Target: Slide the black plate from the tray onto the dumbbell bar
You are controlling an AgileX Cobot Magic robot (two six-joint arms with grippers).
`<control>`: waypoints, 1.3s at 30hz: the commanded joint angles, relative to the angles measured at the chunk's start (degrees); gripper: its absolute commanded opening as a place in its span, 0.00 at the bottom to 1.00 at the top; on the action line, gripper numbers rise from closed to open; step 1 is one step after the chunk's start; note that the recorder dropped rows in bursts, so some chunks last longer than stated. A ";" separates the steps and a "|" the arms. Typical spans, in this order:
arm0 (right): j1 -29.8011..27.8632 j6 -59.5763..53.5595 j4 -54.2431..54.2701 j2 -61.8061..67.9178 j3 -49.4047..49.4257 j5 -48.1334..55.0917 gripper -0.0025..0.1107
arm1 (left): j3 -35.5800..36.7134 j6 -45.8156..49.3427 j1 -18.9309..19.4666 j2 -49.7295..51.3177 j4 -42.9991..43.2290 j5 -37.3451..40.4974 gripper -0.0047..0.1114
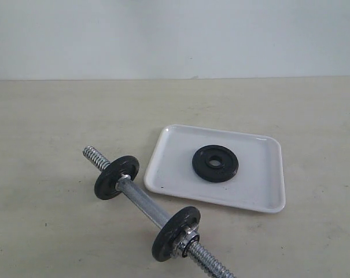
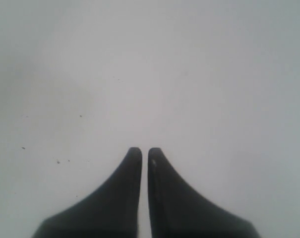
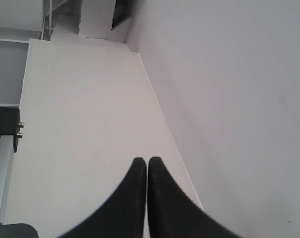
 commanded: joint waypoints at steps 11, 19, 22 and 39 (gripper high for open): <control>0.00 14.11 -30.39 -0.05 -0.95 17.27 0.02 | -1.70 -19.47 -0.39 -0.11 32.96 0.25 0.08; 0.00 34.21 -72.16 -0.05 -17.17 27.75 0.02 | -13.67 -38.56 -0.39 -0.11 58.09 11.66 0.08; 0.00 34.24 -77.57 -0.05 -24.07 26.56 0.02 | -18.48 -45.52 -0.39 -0.11 68.66 12.51 0.08; 0.00 27.69 -77.57 22.25 -45.25 19.48 0.02 | -37.23 -74.91 -0.16 16.79 95.63 1.03 0.08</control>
